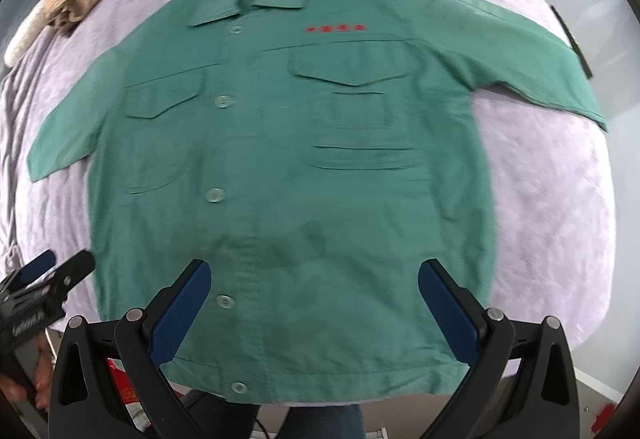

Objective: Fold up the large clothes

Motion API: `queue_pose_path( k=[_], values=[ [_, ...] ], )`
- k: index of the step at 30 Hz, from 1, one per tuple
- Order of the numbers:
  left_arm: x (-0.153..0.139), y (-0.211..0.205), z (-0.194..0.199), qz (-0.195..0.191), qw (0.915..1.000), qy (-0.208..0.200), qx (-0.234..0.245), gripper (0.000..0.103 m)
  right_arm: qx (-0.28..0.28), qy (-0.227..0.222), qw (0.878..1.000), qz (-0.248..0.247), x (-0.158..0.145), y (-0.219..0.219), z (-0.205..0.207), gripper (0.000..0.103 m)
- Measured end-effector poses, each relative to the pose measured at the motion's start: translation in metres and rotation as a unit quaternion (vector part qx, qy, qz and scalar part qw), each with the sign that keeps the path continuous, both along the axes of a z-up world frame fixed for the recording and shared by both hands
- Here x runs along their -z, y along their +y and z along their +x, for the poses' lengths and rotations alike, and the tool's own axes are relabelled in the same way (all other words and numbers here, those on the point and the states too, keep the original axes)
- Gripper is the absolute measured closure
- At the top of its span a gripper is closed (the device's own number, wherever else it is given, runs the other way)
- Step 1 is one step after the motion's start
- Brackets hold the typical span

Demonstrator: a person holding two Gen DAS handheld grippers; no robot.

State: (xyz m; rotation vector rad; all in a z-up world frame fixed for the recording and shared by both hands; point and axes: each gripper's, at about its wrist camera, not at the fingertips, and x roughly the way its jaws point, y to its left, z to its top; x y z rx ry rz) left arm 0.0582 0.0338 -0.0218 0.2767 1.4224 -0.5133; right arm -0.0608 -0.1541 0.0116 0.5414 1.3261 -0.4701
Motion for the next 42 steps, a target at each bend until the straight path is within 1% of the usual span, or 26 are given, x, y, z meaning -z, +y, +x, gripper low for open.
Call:
queue_pose_path(
  k=[3, 4, 6, 9, 10, 12, 13, 14, 16, 20, 23, 24, 25, 26, 27, 28, 29, 30, 31, 32, 34, 35, 36, 38, 41, 42],
  values=[
    [0.012, 0.020, 0.029, -0.026, 0.9991, -0.003, -0.033, 0.000, -0.021, -0.006, 0.999, 0.025, 0.010, 0.017, 0.018, 0.000],
    [0.016, 0.029, 0.041, -0.034, 0.9983, -0.006, -0.047, 0.000, -0.028, -0.007, 0.999, 0.041, 0.015, 0.023, 0.025, 0.000],
    [0.025, 0.049, 0.071, -0.049, 0.9954, -0.020, -0.079, 0.000, -0.040, -0.008, 0.997, 0.064, 0.023, 0.034, 0.039, 0.000],
    [0.040, 0.084, 0.120, -0.059, 0.9886, -0.047, -0.130, 0.000, -0.061, -0.008, 0.995, 0.077, 0.034, 0.050, 0.061, 0.000],
    [0.045, 0.096, 0.136, -0.063, 0.9852, -0.056, -0.149, 0.000, -0.069, -0.008, 0.995, 0.078, 0.037, 0.055, 0.066, 0.000],
    [0.057, 0.126, 0.172, -0.071, 0.9752, -0.074, -0.196, 0.000, -0.086, -0.010, 0.993, 0.078, 0.043, 0.066, 0.080, 0.000],
    [0.063, 0.140, 0.188, -0.077, 0.9702, -0.078, -0.216, 0.000, -0.094, -0.009, 0.993, 0.078, 0.046, 0.071, 0.087, 0.000],
    [0.071, 0.156, 0.207, -0.083, 0.9632, -0.079, -0.243, 0.000, -0.099, -0.009, 0.992, 0.078, 0.050, 0.075, 0.092, 0.000],
    [0.086, 0.178, 0.234, -0.091, 0.9532, -0.077, -0.278, 0.000, -0.107, -0.014, 0.991, 0.085, 0.055, 0.084, 0.103, 0.000],
    [0.111, 0.206, 0.273, -0.099, 0.9406, -0.075, -0.316, 0.000, -0.119, -0.020, 0.988, 0.093, 0.064, 0.093, 0.119, 0.000],
    [0.119, 0.219, 0.288, -0.123, 0.9256, -0.081, -0.349, 0.000, -0.125, -0.018, 0.987, 0.095, 0.070, 0.101, 0.127, 0.000],
    [0.118, 0.222, 0.291, -0.127, 0.9224, -0.087, -0.354, 0.002, -0.126, -0.018, 0.987, 0.096, 0.071, 0.102, 0.127, 0.000],
    [0.116, 0.224, 0.294, -0.123, 0.9197, -0.097, -0.360, 0.017, -0.127, -0.019, 0.987, 0.096, 0.071, 0.104, 0.128, 0.000],
    [0.114, 0.225, 0.297, -0.118, 0.9198, -0.102, -0.360, 0.053, -0.127, -0.020, 0.987, 0.096, 0.071, 0.105, 0.128, 0.000],
    [0.112, 0.225, 0.301, -0.122, 0.9241, -0.101, -0.348, 0.071, -0.128, -0.024, 0.987, 0.097, 0.071, 0.107, 0.129, 0.000],
    [0.109, 0.226, 0.306, -0.141, 0.9278, -0.093, -0.333, 0.100, -0.128, -0.026, 0.987, 0.097, 0.071, 0.108, 0.129, 0.000],
    [0.106, 0.226, 0.307, -0.175, 0.9289, -0.082, -0.316, 0.099, -0.128, -0.031, 0.987, 0.096, 0.069, 0.108, 0.128, 0.000],
    [0.101, 0.223, 0.309, -0.179, 0.9301, -0.087, -0.309, 0.099, -0.128, -0.034, 0.987, 0.094, 0.069, 0.107, 0.127, 0.000],
    [0.090, 0.217, 0.306, -0.177, 0.9343, -0.102, -0.292, 0.099, -0.128, -0.039, 0.987, 0.091, 0.069, 0.108, 0.130, 0.000],
    [0.079, 0.214, 0.302, -0.178, 0.9369, -0.116, -0.278, 0.099, -0.127, -0.044, 0.987, 0.087, 0.067, 0.107, 0.129, 0.000],
    [0.053, 0.200, 0.290, -0.195, 0.9399, -0.138, -0.244, 0.099, -0.121, -0.052, 0.988, 0.086, 0.064, 0.103, 0.124, 0.000],
    [0.035, 0.188, 0.282, -0.210, 0.9404, -0.149, -0.222, 0.099, -0.117, -0.057, 0.988, 0.086, 0.062, 0.100, 0.122, 0.000],
    [0.021, 0.168, 0.279, -0.220, 0.9406, -0.157, -0.205, 0.099, -0.111, -0.062, 0.988, 0.085, 0.061, 0.097, 0.119, 0.000],
    [-0.011, 0.134, 0.261, -0.246, 0.9405, -0.174, -0.156, 0.099, -0.099, -0.072, 0.989, 0.082, 0.057, 0.087, 0.113, 0.000],
    [-0.057, 0.058, 0.228, -0.277, 0.9387, -0.199, -0.052, 0.099, -0.075, -0.089, 0.990, 0.075, 0.047, 0.068, 0.097, 0.000],
    [-0.064, 0.039, 0.220, -0.279, 0.9378, -0.205, -0.026, 0.099, -0.062, -0.096, 0.991, 0.071, 0.044, 0.059, 0.090, 0.000]
  ],
)
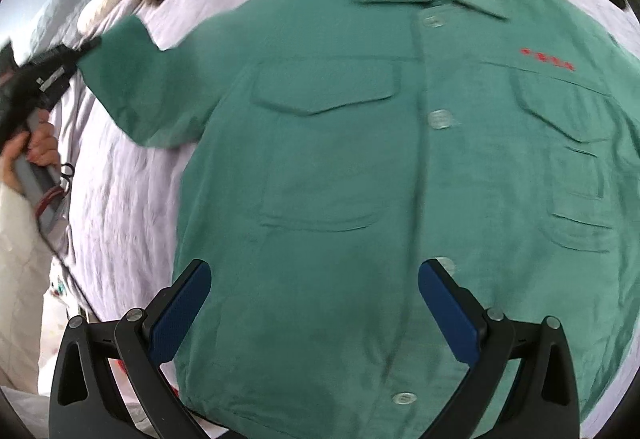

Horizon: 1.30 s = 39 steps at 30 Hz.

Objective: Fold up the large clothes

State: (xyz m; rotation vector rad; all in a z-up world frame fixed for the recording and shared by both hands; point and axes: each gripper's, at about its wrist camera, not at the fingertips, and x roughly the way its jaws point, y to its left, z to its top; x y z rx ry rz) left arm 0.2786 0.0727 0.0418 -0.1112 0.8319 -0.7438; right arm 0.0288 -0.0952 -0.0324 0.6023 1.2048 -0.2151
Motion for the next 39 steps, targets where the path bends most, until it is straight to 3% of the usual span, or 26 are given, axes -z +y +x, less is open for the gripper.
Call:
queue_pose_path(
  k=[2, 4, 7, 10, 12, 13, 14, 15, 18, 20, 23, 26, 29, 31, 32, 33, 34, 35, 36, 38, 39],
  values=[
    [-0.009, -0.051, -0.029, 0.009, 0.9984, -0.024, 0.050, 0.099, 0.020, -0.010, 1.000, -0.004, -0.004, -0.013, -0.010, 0.000],
    [0.000, -0.104, -0.055, 0.032, 0.9949, -0.012, 0.095, 0.099, 0.046, -0.024, 0.999, -0.009, -0.008, -0.032, -0.022, 0.000],
    [0.036, -0.163, -0.098, 0.094, 0.9856, -0.009, 0.140, 0.099, 0.086, -0.034, 0.996, -0.015, -0.005, -0.062, -0.043, 0.000],
    [0.083, -0.204, -0.130, 0.170, 0.9681, 0.016, 0.184, 0.098, 0.120, -0.029, 0.992, -0.015, 0.007, -0.089, -0.064, 0.000],
    [0.108, -0.211, -0.147, 0.212, 0.9601, 0.022, 0.182, 0.071, 0.137, -0.025, 0.990, -0.014, 0.013, -0.102, -0.075, 0.000],
    [0.116, -0.211, -0.152, 0.222, 0.9579, 0.023, 0.180, 0.032, 0.143, -0.023, 0.989, -0.016, 0.016, -0.108, -0.080, 0.000],
    [0.119, -0.208, -0.157, 0.227, 0.9584, 0.016, 0.172, 0.004, 0.146, -0.021, 0.989, -0.019, 0.019, -0.113, -0.083, 0.000],
    [0.118, -0.204, -0.160, 0.230, 0.9591, 0.004, 0.165, 0.000, 0.146, -0.020, 0.989, -0.023, 0.019, -0.118, -0.085, 0.000],
    [0.107, -0.188, -0.171, 0.238, 0.9554, -0.018, 0.173, 0.000, 0.142, -0.020, 0.989, -0.041, 0.019, -0.128, -0.082, 0.000],
    [0.097, -0.160, -0.176, 0.228, 0.9601, -0.035, 0.157, 0.000, 0.126, -0.027, 0.990, -0.056, 0.015, -0.127, -0.070, 0.000],
    [0.084, -0.099, -0.162, 0.250, 0.9637, -0.065, 0.067, 0.000, 0.075, -0.051, 0.992, -0.087, 0.000, -0.114, -0.038, 0.000],
    [0.090, -0.046, -0.137, 0.281, 0.9582, -0.049, -0.018, 0.000, -0.010, -0.076, 0.988, -0.135, -0.010, -0.078, 0.027, 0.000],
    [0.109, -0.018, -0.113, 0.301, 0.9514, -0.016, -0.061, 0.000, -0.086, -0.083, 0.973, -0.200, -0.003, -0.035, 0.086, 0.000],
    [0.119, -0.017, -0.106, 0.305, 0.9495, -0.016, -0.071, 0.000, -0.121, -0.068, 0.959, -0.248, 0.013, -0.012, 0.116, 0.000],
    [0.124, -0.018, -0.103, 0.306, 0.9489, -0.017, -0.075, 0.000, -0.131, -0.054, 0.948, -0.283, 0.023, -0.004, 0.130, 0.000],
    [0.125, -0.020, -0.099, 0.304, 0.9487, -0.022, -0.083, 0.000, -0.141, -0.025, 0.929, -0.340, 0.039, 0.003, 0.146, 0.001],
    [0.125, -0.020, -0.096, 0.303, 0.9480, -0.027, -0.093, 0.000, -0.146, -0.009, 0.919, -0.365, 0.047, 0.002, 0.152, 0.015],
    [0.126, -0.019, -0.093, 0.307, 0.9456, -0.032, -0.104, 0.000, -0.148, 0.000, 0.917, -0.369, 0.053, -0.002, 0.157, 0.039],
    [0.132, -0.019, -0.088, 0.311, 0.9426, -0.032, -0.117, 0.000, -0.134, -0.002, 0.931, -0.340, 0.051, -0.014, 0.157, 0.100],
    [0.134, -0.011, -0.083, 0.303, 0.9429, -0.020, -0.136, 0.000, -0.049, -0.064, 0.967, -0.240, 0.027, -0.056, 0.136, 0.098],
    [0.138, -0.006, -0.079, 0.301, 0.9423, -0.014, -0.146, 0.000, -0.011, -0.090, 0.976, -0.196, 0.020, -0.075, 0.122, 0.098]
  ],
)
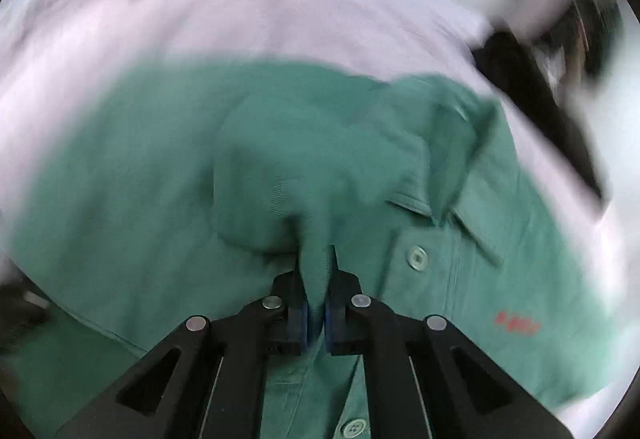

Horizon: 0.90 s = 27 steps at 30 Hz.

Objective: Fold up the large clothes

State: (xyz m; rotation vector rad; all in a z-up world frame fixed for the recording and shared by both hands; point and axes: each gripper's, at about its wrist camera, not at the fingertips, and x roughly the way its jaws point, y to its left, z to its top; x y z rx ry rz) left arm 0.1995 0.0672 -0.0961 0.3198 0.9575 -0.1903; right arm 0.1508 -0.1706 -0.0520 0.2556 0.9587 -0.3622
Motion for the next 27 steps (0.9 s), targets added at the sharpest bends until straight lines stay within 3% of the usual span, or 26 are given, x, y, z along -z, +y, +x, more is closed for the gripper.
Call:
queue_pose_path(
  k=[2, 5, 6, 9, 11, 15, 17, 19, 21, 24, 27],
  values=[
    [0.003, 0.005, 0.003, -0.010, 0.9999, 0.009, -0.003, 0.000, 0.064, -0.063, 0.989, 0.118, -0.003, -0.045, -0.035, 0.098],
    [0.007, -0.002, 0.000, 0.009, 0.9999, -0.008, 0.008, 0.000, 0.149, -0.085, 0.947, 0.270, 0.032, -0.094, -0.073, 0.093],
    [0.009, -0.004, 0.007, 0.014, 0.9998, -0.012, 0.011, 0.000, 0.177, -0.089, 0.934, 0.298, 0.045, -0.106, -0.085, 0.084],
    [0.008, -0.003, 0.009, 0.012, 0.9994, 0.003, 0.032, 0.000, 0.240, -0.140, 0.875, 0.397, 0.074, -0.125, -0.124, 0.081],
    [0.002, 0.003, 0.004, 0.008, 0.9973, 0.024, 0.069, 0.000, 0.251, -0.153, 0.858, 0.422, 0.080, -0.126, -0.135, 0.077],
    [-0.019, 0.028, 0.004, -0.039, 0.9877, 0.096, 0.117, 0.000, 0.256, -0.161, 0.845, 0.441, 0.078, -0.125, -0.144, 0.065],
    [-0.031, 0.030, 0.015, -0.066, 0.9855, 0.109, 0.112, 0.000, 0.255, -0.161, 0.842, 0.448, 0.077, -0.126, -0.149, 0.060],
    [-0.038, 0.024, 0.036, -0.103, 0.9827, 0.119, 0.098, 0.000, 0.251, -0.160, 0.842, 0.450, 0.071, -0.124, -0.150, 0.045],
    [-0.039, 0.012, 0.054, -0.120, 0.9812, 0.121, 0.090, 0.000, 0.240, -0.159, 0.847, 0.446, 0.061, -0.117, -0.157, 0.032],
    [-0.029, -0.014, 0.072, -0.122, 0.9795, 0.129, 0.095, 0.000, 0.222, -0.152, 0.866, 0.421, 0.046, -0.109, -0.158, 0.031],
    [-0.017, -0.044, 0.087, -0.123, 0.9738, 0.156, 0.110, 0.000, 0.244, -0.135, 0.868, 0.411, 0.050, -0.118, -0.151, 0.031]
  ],
)
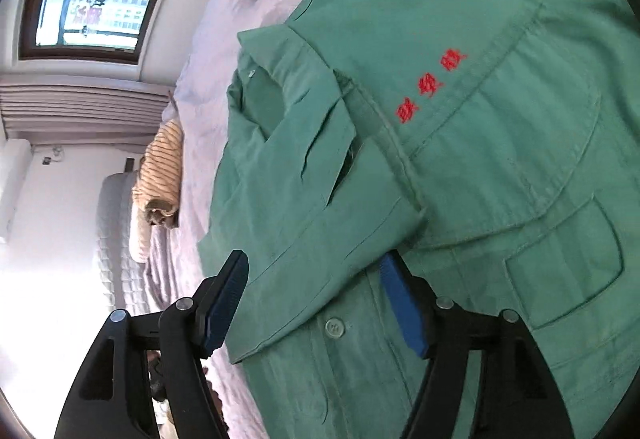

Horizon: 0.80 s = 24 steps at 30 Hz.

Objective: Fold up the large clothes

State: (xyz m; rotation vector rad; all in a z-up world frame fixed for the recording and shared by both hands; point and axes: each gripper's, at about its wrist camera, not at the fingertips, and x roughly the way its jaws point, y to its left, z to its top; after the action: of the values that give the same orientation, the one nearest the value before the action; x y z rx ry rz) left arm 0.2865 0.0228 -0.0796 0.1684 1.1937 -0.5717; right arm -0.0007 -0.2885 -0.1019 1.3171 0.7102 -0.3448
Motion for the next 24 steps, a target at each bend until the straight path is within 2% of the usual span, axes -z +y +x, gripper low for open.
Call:
queue_pose_path(
  k=[2, 3, 4, 5, 7, 8, 10, 12, 13, 16, 18, 20, 24],
  values=[
    [0.010, -0.018, 0.014, -0.002, 0.9998, 0.021, 0.003, 0.002, 0.025, 0.012, 0.999, 0.024, 0.013, -0.010, -0.002, 0.032],
    [0.014, -0.024, 0.018, -0.006, 0.9994, 0.033, 0.001, 0.010, 0.028, 0.018, 0.999, 0.029, 0.018, -0.012, 0.002, 0.047],
    [0.018, -0.030, 0.021, -0.003, 0.9991, 0.042, 0.000, 0.036, 0.014, 0.035, 0.999, 0.025, 0.020, -0.015, 0.007, 0.090],
    [0.018, -0.035, 0.022, 0.015, 0.9994, 0.031, -0.004, 0.056, -0.005, 0.048, 0.999, 0.017, 0.019, -0.015, 0.015, 0.098],
    [0.012, -0.036, 0.018, 0.023, 0.9997, -0.001, -0.003, 0.079, -0.039, 0.033, 0.998, -0.034, -0.001, -0.013, 0.026, 0.098],
    [0.010, -0.033, 0.017, 0.021, 0.9997, -0.013, -0.001, 0.081, -0.053, 0.016, 0.997, -0.058, -0.012, -0.012, 0.029, 0.098],
    [0.013, -0.028, 0.019, 0.018, 0.9997, -0.015, -0.001, 0.081, -0.069, 0.021, 0.991, -0.111, -0.023, -0.010, 0.029, 0.098],
    [0.018, -0.026, 0.020, 0.023, 0.9995, -0.021, -0.005, 0.081, -0.076, 0.067, 0.987, -0.126, -0.009, -0.012, 0.029, 0.098],
    [0.017, -0.024, 0.021, 0.023, 0.9993, -0.025, -0.013, 0.081, -0.074, 0.089, 0.987, -0.112, 0.006, -0.015, 0.026, 0.096],
    [0.005, -0.015, 0.017, 0.034, 0.9982, -0.036, -0.035, 0.081, -0.031, 0.060, 0.996, -0.058, 0.018, -0.018, 0.004, 0.096],
    [-0.005, -0.003, 0.009, 0.034, 0.9984, -0.037, -0.027, 0.081, -0.025, 0.077, 0.995, -0.066, 0.011, -0.012, -0.002, 0.092],
    [-0.018, 0.010, -0.006, 0.026, 0.9990, -0.034, -0.008, 0.081, -0.037, 0.102, 0.989, -0.104, -0.005, 0.001, -0.006, 0.083],
    [-0.035, 0.016, -0.037, 0.007, 0.9986, -0.037, 0.036, 0.081, -0.072, 0.077, 0.978, -0.180, -0.042, 0.027, -0.005, 0.083]
  ],
)
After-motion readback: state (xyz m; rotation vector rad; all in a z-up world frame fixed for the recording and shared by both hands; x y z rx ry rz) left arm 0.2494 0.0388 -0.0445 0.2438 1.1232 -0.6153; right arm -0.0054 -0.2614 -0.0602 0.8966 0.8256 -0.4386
